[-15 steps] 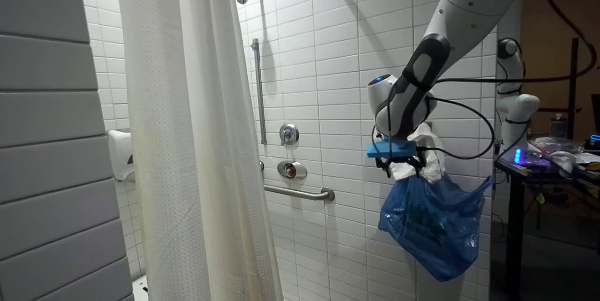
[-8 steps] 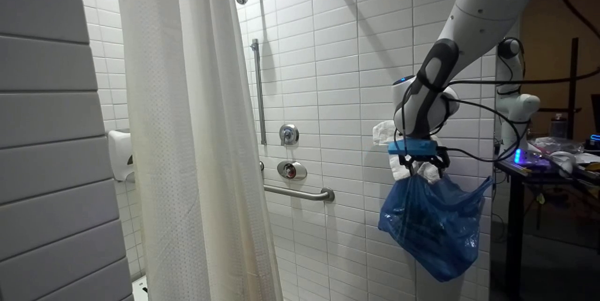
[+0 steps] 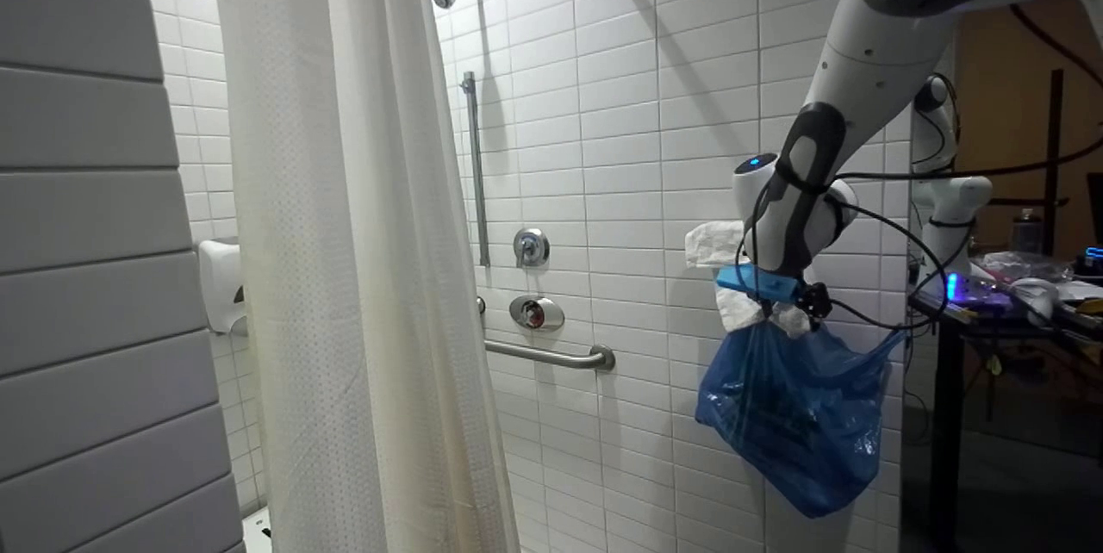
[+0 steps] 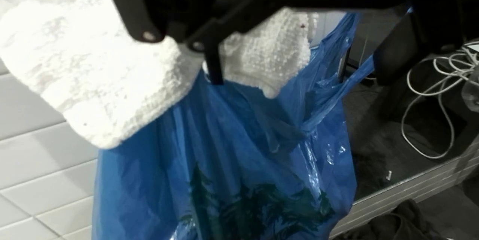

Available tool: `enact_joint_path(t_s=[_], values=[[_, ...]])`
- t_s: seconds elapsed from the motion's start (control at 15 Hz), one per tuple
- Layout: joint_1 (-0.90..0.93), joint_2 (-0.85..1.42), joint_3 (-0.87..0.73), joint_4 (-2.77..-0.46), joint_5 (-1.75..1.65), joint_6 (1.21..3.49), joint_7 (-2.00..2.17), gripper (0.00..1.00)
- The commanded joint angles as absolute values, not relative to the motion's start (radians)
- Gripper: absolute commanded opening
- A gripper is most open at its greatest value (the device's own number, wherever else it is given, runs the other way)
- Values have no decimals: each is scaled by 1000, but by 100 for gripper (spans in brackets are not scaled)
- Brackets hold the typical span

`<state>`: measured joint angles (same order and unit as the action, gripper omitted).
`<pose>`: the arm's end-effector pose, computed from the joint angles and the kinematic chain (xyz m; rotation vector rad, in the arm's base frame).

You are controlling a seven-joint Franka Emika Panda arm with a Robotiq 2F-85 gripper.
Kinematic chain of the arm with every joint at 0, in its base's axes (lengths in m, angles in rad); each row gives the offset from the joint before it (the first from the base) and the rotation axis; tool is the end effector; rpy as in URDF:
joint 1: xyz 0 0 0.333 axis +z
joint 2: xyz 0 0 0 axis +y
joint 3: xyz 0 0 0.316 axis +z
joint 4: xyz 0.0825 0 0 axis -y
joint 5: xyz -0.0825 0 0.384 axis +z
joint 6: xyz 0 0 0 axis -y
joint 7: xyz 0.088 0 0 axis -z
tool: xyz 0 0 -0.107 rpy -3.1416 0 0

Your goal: Put the white towel in the plastic

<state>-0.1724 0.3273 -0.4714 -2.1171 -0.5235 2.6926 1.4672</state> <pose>0.4936 -0.3400 0.2974 1.9230 -2.0245 0.5662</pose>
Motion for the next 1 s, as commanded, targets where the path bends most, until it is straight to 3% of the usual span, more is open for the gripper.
enact_joint_path(t_s=[0.0, 0.4, 0.93], values=[[-75, 388, -570, -2078, -670, 2718, 1656, 100], [-9, 409, -575, -2062, -934, 2652, 1866, 100], [-81, 384, -468, -2033, -1104, 2530, 1977, 100]])
